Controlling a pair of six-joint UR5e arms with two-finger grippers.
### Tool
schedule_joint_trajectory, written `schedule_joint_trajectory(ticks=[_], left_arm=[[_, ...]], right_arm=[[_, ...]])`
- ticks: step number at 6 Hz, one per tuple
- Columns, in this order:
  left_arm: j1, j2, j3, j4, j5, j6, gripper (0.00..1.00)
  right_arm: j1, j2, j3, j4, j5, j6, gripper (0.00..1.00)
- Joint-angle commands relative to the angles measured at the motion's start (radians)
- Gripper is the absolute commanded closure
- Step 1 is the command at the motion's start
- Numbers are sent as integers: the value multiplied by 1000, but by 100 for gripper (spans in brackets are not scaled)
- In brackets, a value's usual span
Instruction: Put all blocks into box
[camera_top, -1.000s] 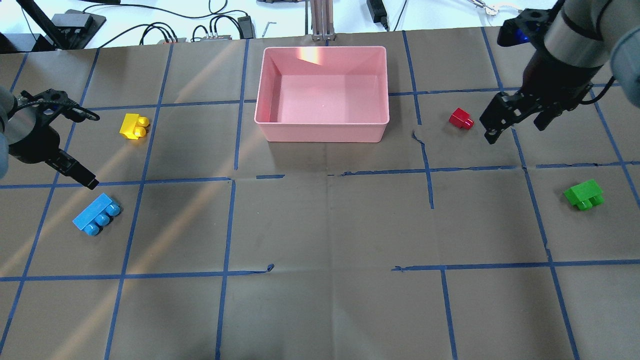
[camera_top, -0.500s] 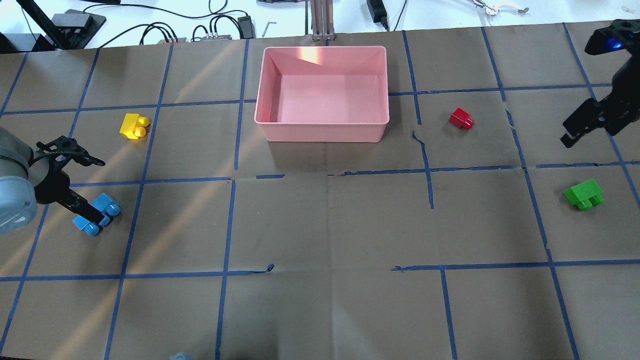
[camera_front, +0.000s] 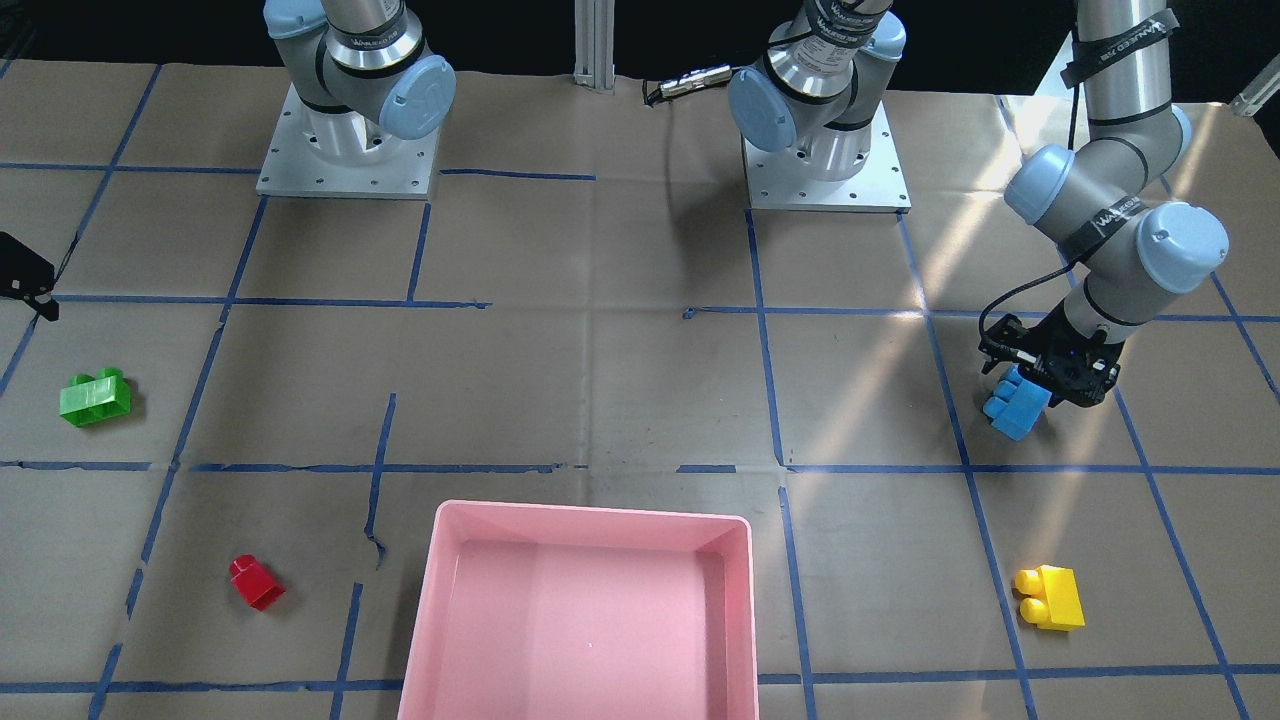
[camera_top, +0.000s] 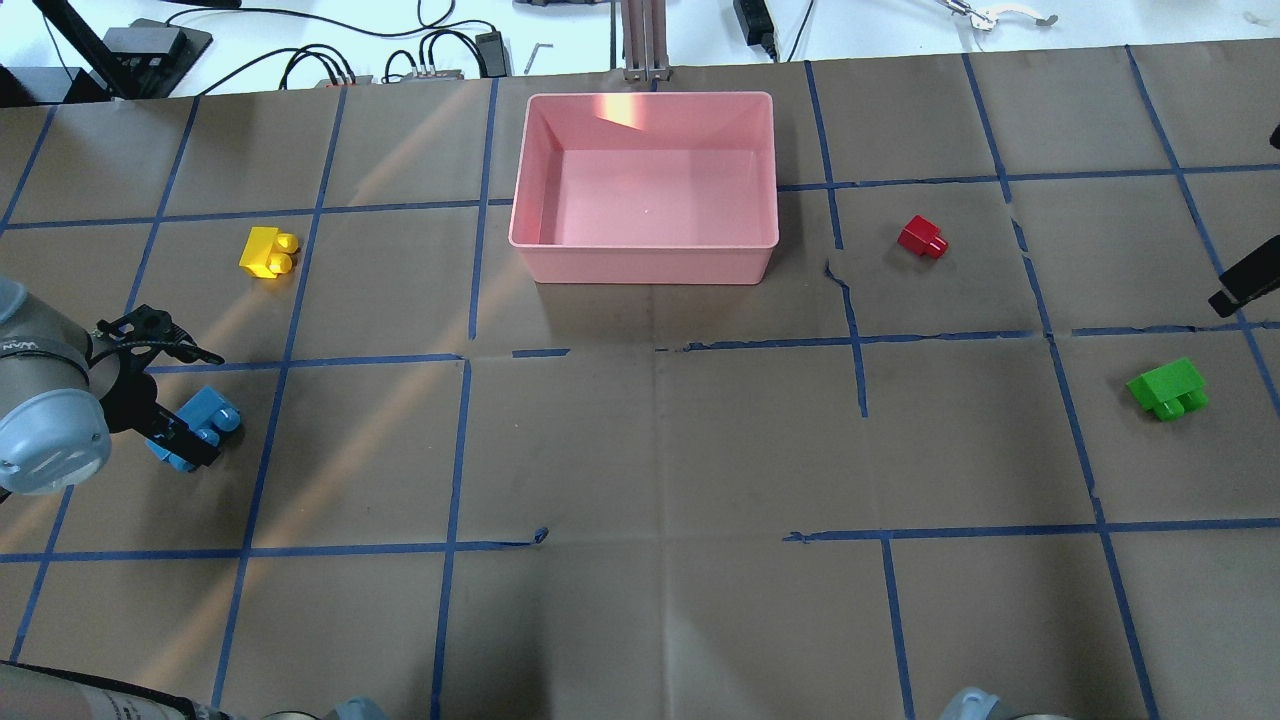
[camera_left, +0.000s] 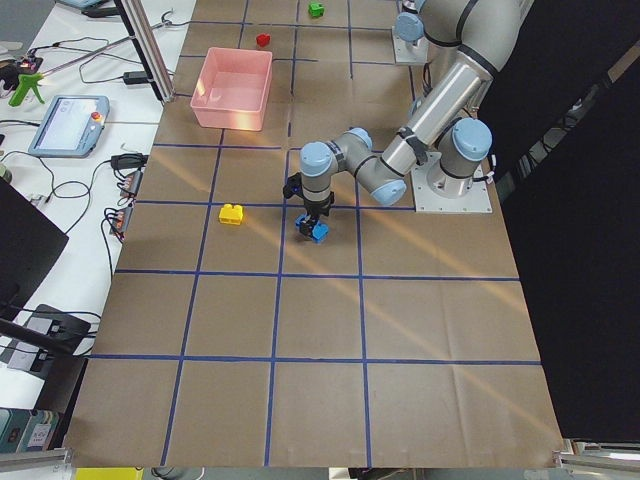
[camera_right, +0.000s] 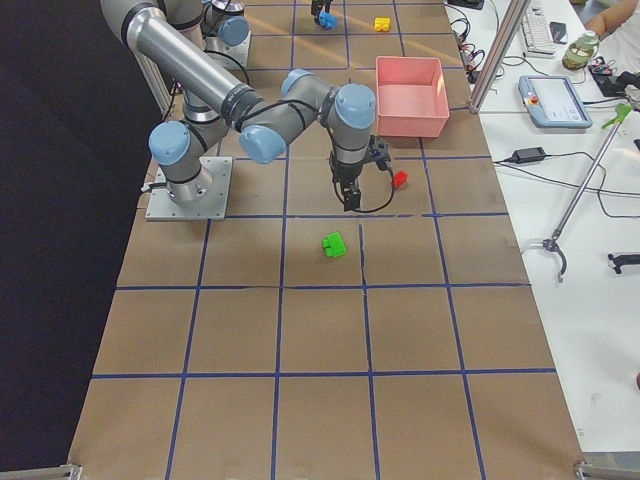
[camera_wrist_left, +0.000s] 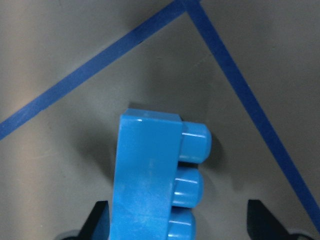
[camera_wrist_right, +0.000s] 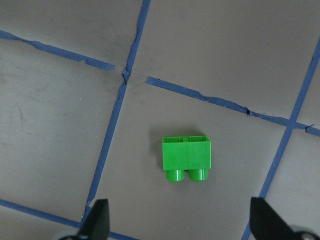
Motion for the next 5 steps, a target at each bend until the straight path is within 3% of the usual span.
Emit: schedule_joint_trajectory(ticks=[1, 4, 5], left_arm=[[3, -13, 7, 6, 0, 7, 4], [3, -57, 35, 15, 5, 11, 6], [3, -62, 36, 15, 5, 11, 12]], right_arm=[[-17, 21, 126, -200, -18, -13, 0], [-61, 125, 158, -278, -9, -76, 0], [-60, 145, 171, -289, -9, -78, 0]])
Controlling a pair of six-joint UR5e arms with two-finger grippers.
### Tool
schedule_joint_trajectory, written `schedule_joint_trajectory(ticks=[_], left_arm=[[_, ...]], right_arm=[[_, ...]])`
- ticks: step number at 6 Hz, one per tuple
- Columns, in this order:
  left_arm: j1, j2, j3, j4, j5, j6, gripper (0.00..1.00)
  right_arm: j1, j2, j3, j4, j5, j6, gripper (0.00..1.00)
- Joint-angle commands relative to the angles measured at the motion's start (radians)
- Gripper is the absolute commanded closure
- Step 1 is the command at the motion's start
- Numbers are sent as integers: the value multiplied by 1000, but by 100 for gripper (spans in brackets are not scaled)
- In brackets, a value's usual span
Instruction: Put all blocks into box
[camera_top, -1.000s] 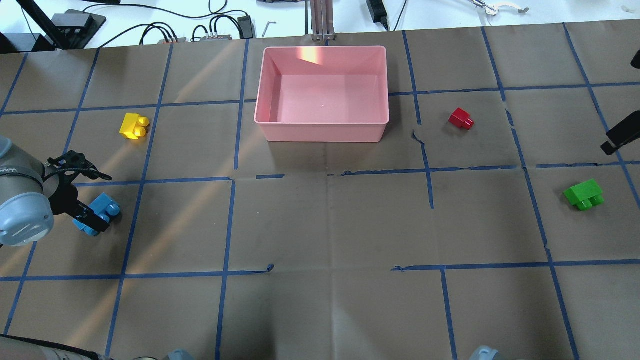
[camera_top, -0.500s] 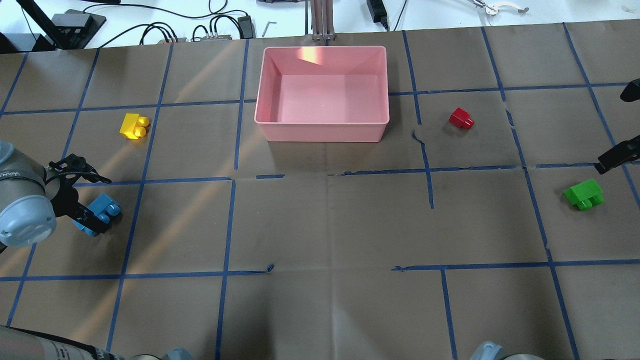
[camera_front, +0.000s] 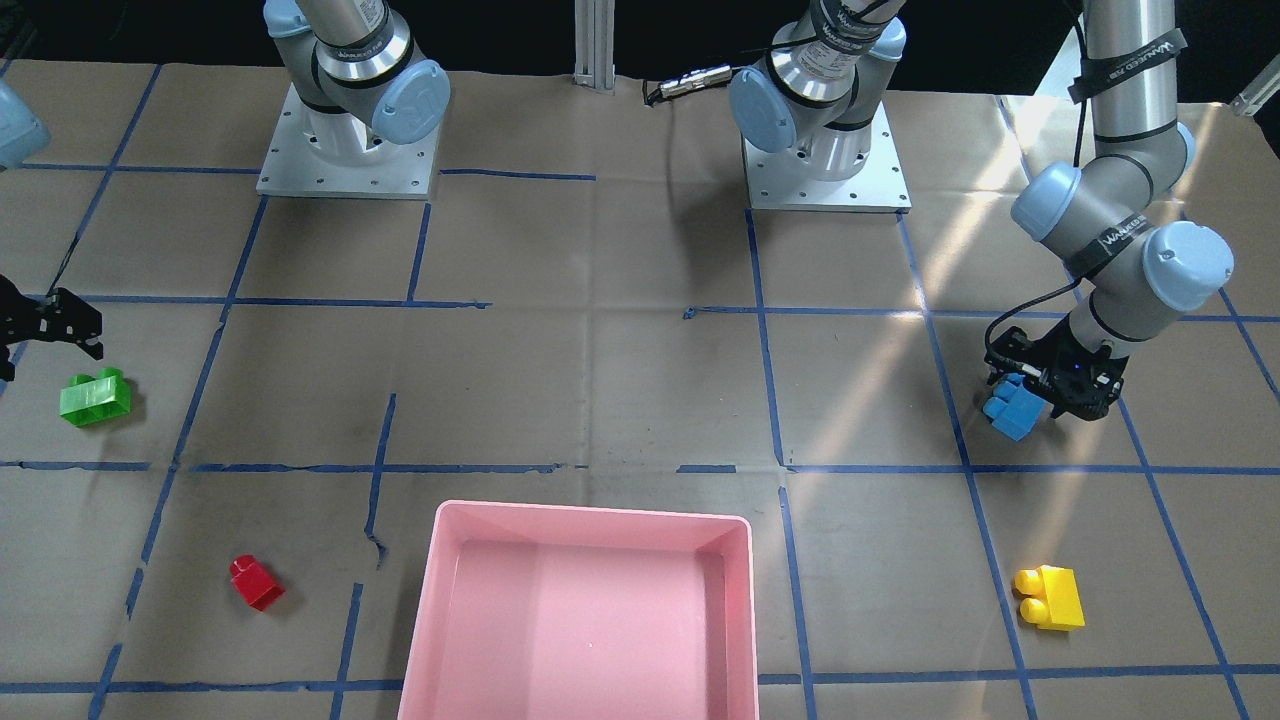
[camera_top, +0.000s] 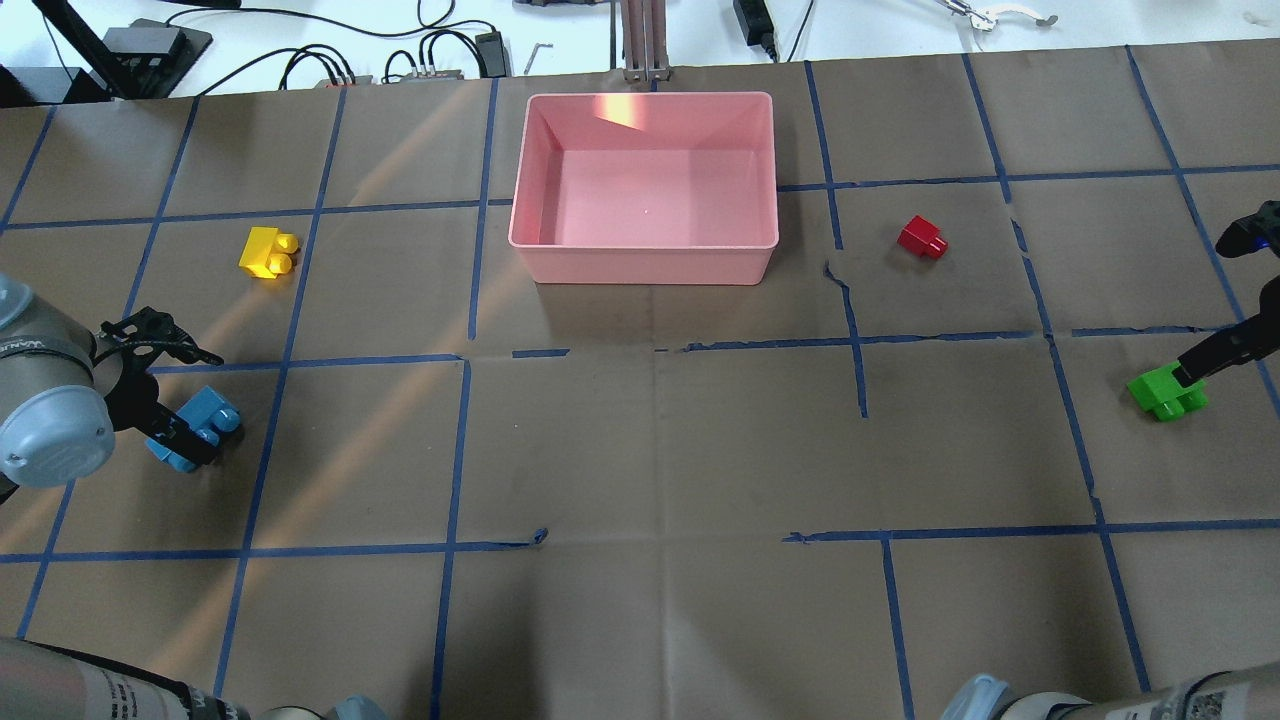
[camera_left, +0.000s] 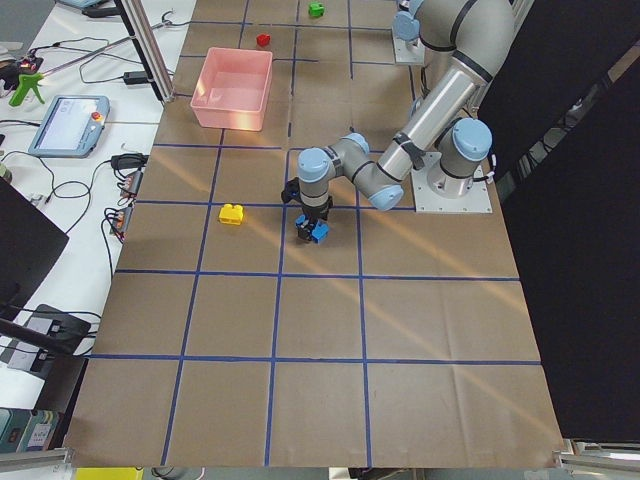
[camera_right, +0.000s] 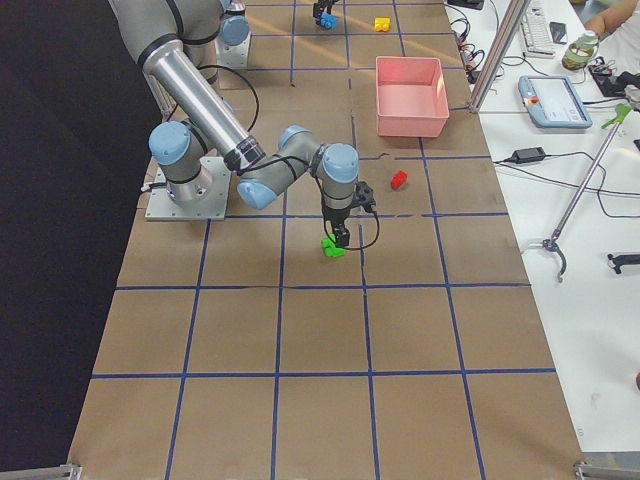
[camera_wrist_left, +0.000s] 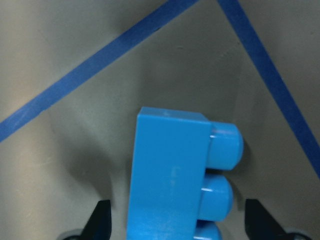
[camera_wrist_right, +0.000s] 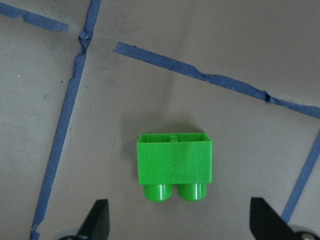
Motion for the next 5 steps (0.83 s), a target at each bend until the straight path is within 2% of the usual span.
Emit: schedule_joint_trajectory(ticks=[1, 2, 3, 5], left_arm=[[0, -12, 3, 1, 2, 2, 22], [-2, -9, 5, 1, 3, 2, 41], [-3, -1, 5, 1, 4, 4, 55], [-24, 20, 40, -22, 3, 8, 59]], right_arm=[[-3, 34, 16, -37, 0, -18, 0], [-3, 69, 19, -76, -3, -59, 0], [-3, 95, 19, -100, -7, -61, 0], [-3, 100, 29, -97, -3, -58, 0]])
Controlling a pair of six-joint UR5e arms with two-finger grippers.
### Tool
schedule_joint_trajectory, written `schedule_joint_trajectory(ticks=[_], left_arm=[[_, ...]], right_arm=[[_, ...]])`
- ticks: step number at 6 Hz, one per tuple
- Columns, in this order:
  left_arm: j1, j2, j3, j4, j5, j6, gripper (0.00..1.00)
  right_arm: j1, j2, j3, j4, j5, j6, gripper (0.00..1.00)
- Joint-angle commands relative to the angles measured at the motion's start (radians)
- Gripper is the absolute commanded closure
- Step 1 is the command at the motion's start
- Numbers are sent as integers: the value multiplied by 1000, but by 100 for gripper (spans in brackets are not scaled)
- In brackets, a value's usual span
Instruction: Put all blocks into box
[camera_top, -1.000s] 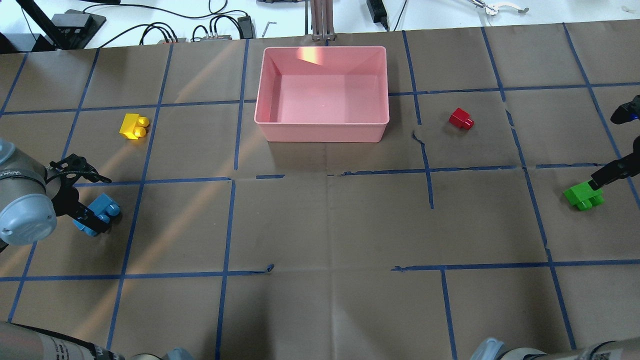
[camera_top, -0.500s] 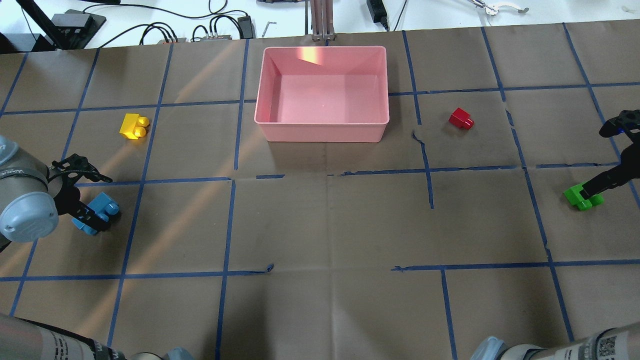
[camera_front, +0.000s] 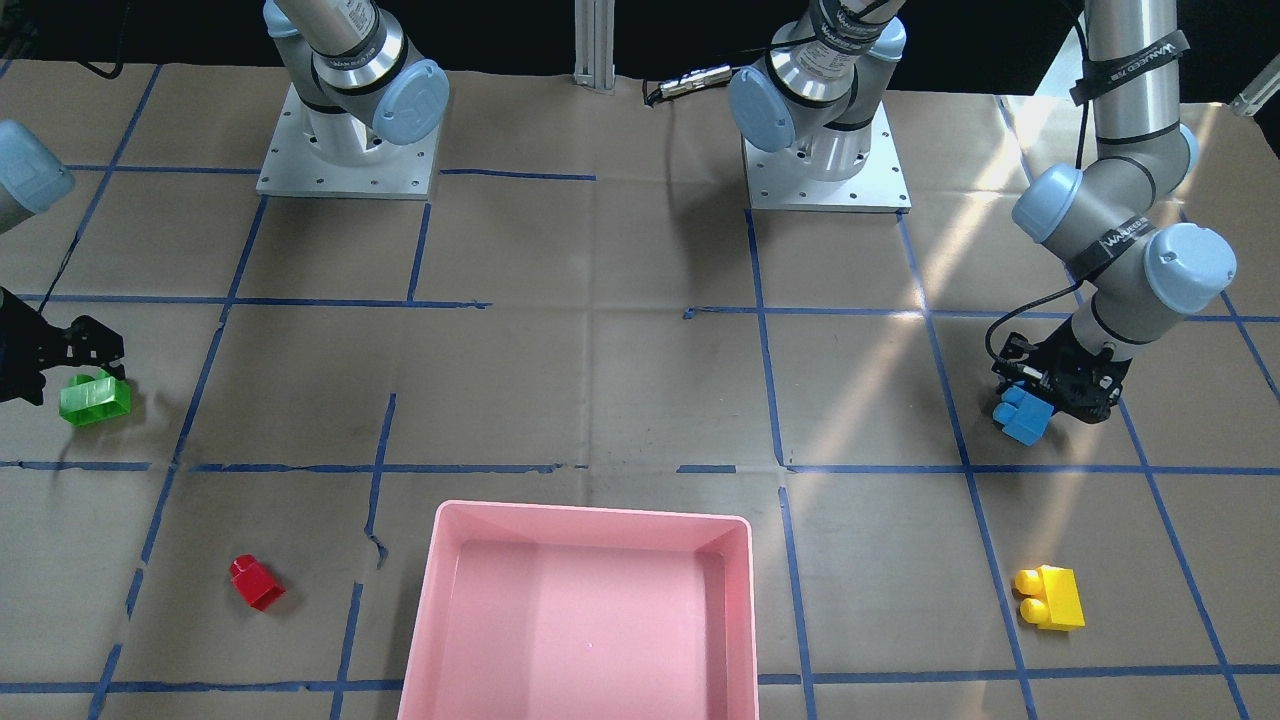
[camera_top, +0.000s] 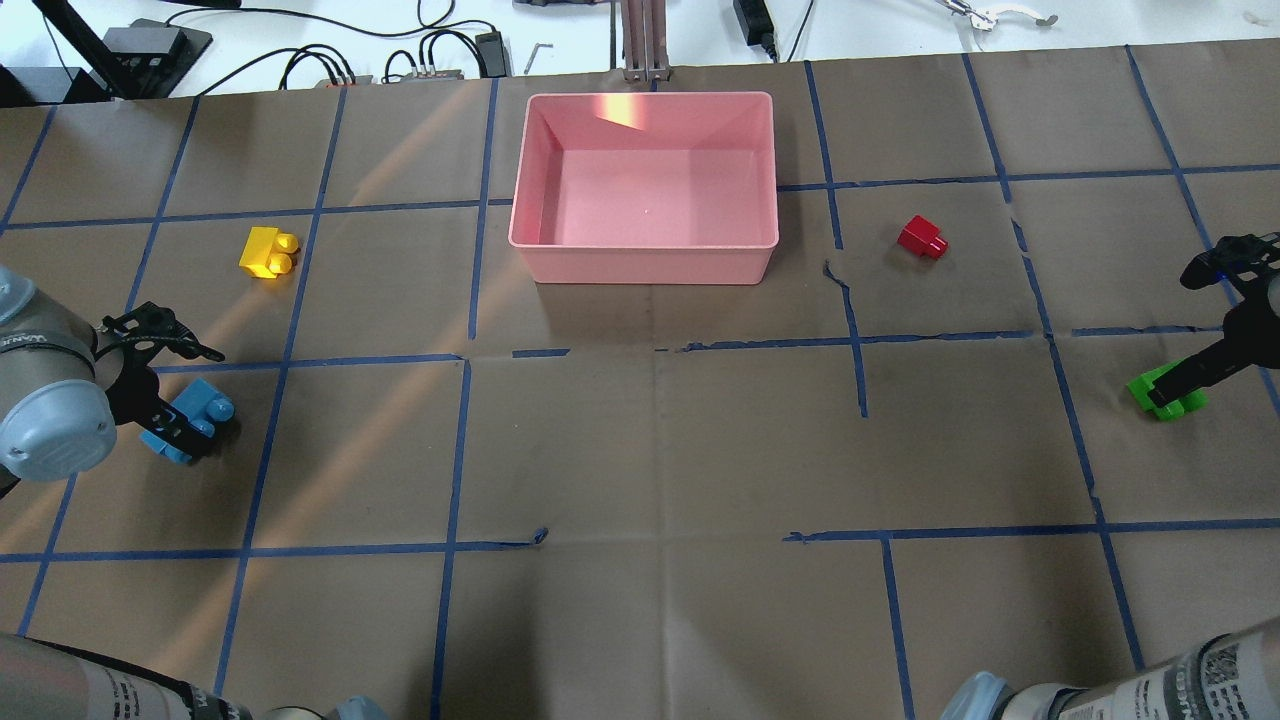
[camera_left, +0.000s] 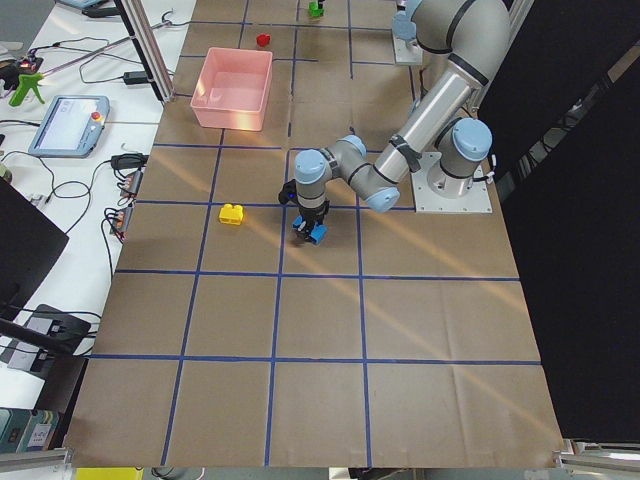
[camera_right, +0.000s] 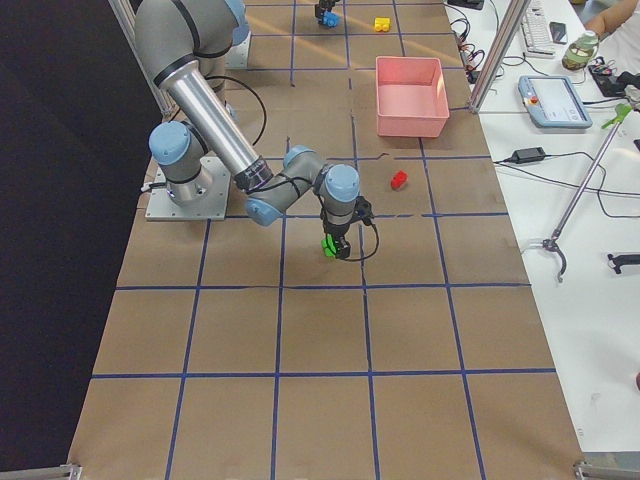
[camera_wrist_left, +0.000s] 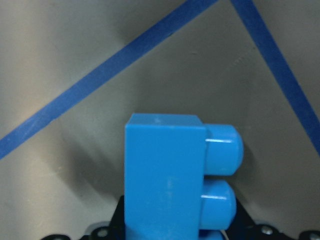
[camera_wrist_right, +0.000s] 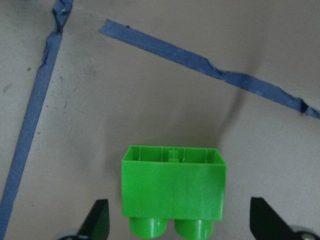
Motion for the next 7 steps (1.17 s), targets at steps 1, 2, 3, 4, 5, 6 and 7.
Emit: schedule_joint_trajectory(ticks=[1, 2, 3, 4, 5, 6, 7], left_arm=[[-53, 34, 116, -134, -9, -9, 59], [-164, 32, 256, -258, -12, -29, 59], [-241, 3, 415, -405, -53, -38, 59], [-289, -15, 515, -484, -102, -38, 59], [-346, -33, 560, -494, -108, -41, 58], [-451, -44, 585, -490, -105, -97, 58], [-550, -84, 628, -485, -105, -105, 58]], right_arm=[[0, 3, 23, -5, 1, 0, 0], [0, 17, 23, -28, -1, -1, 0], [0, 55, 23, -70, -4, 0, 0], [0, 53, 23, -69, -9, 5, 0], [0, 46, 23, -66, -7, 11, 1], [2, 46, 23, -65, -6, 14, 1], [8, 40, 23, -65, -6, 16, 2]])
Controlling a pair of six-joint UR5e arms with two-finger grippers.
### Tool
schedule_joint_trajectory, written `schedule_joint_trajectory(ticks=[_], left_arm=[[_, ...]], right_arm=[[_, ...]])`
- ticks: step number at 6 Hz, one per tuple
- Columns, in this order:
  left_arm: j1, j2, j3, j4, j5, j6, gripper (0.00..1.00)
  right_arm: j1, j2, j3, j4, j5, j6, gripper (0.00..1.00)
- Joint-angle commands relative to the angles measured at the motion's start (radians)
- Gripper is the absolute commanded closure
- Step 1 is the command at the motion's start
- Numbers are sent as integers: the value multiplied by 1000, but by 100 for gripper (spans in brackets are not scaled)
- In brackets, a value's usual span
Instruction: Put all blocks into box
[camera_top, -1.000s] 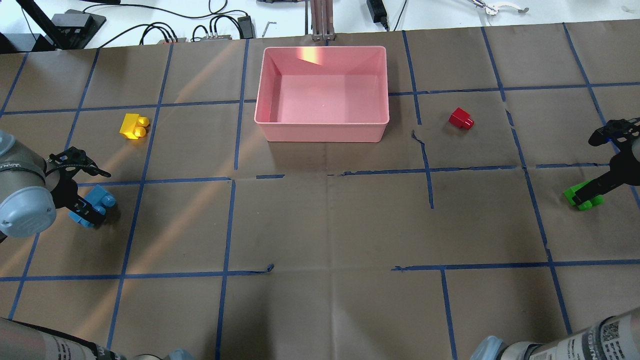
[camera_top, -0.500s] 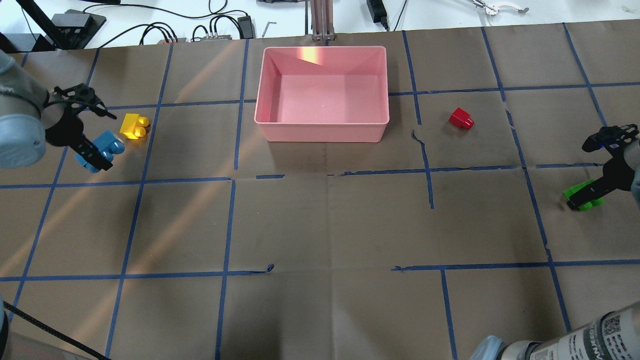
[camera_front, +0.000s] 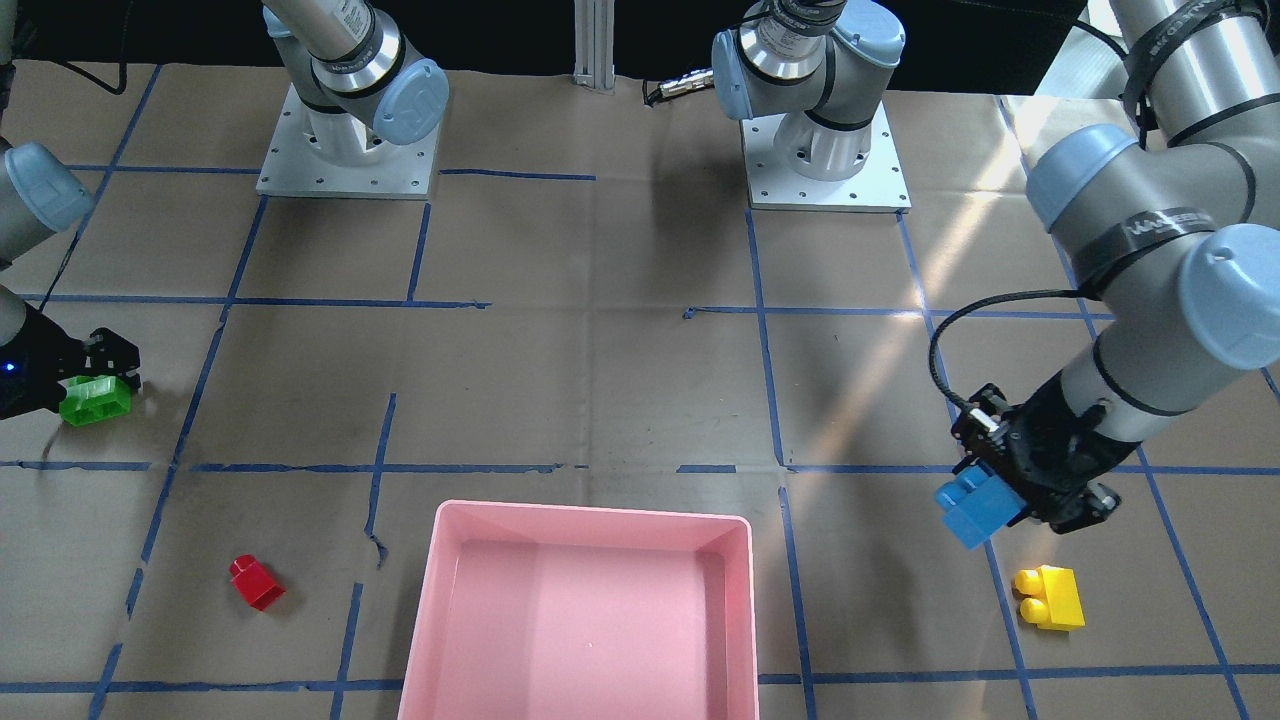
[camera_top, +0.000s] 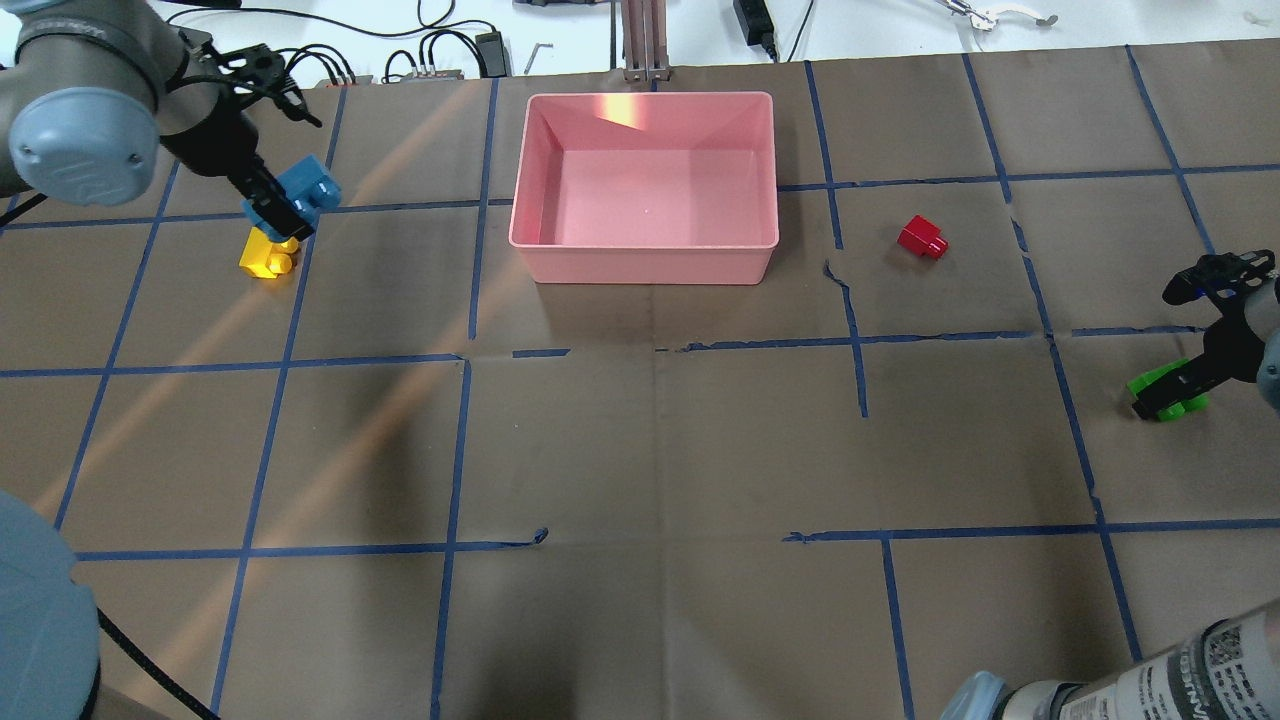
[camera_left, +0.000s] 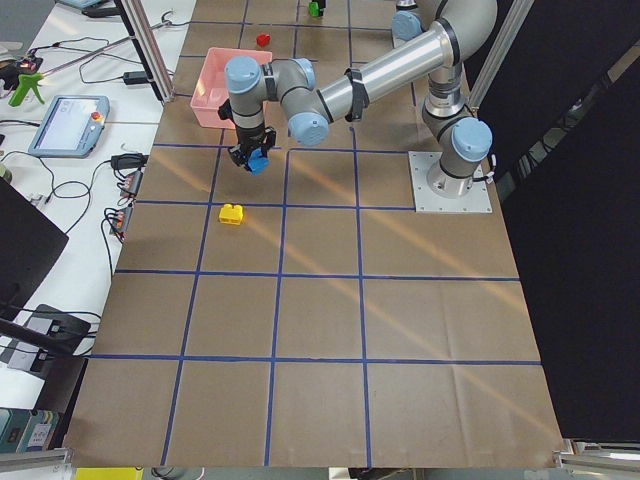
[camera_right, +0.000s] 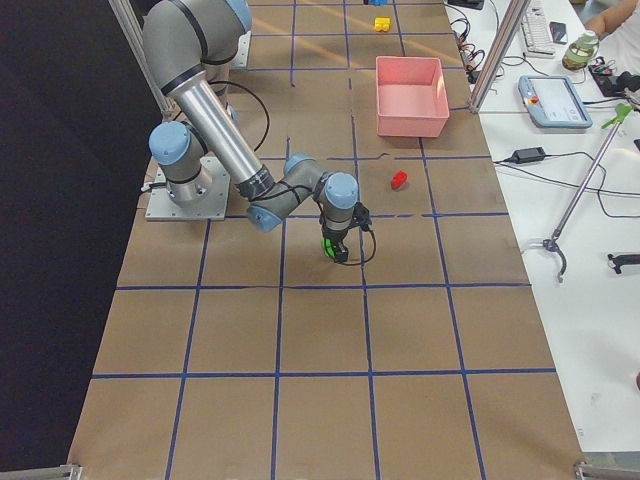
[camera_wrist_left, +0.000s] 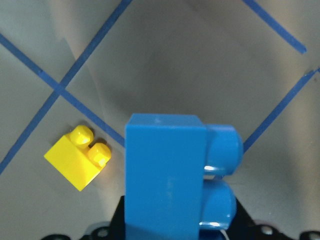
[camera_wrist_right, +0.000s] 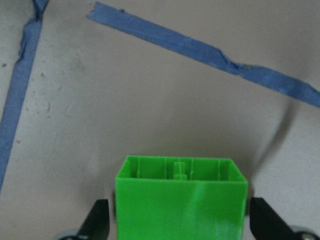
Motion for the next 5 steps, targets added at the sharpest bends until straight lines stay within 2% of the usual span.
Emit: schedule_joint_trajectory(ticks=[1, 3, 5], left_arm=[[-204, -99, 127, -8, 4, 3, 57], [-343, -232, 270, -25, 12, 24, 57], [-375, -325, 291, 12, 15, 79, 57]], right_arm=[[5, -4, -1, 0, 0, 8, 9], [8, -26, 0, 5, -3, 10, 28], [8, -24, 0, 5, -3, 10, 43]])
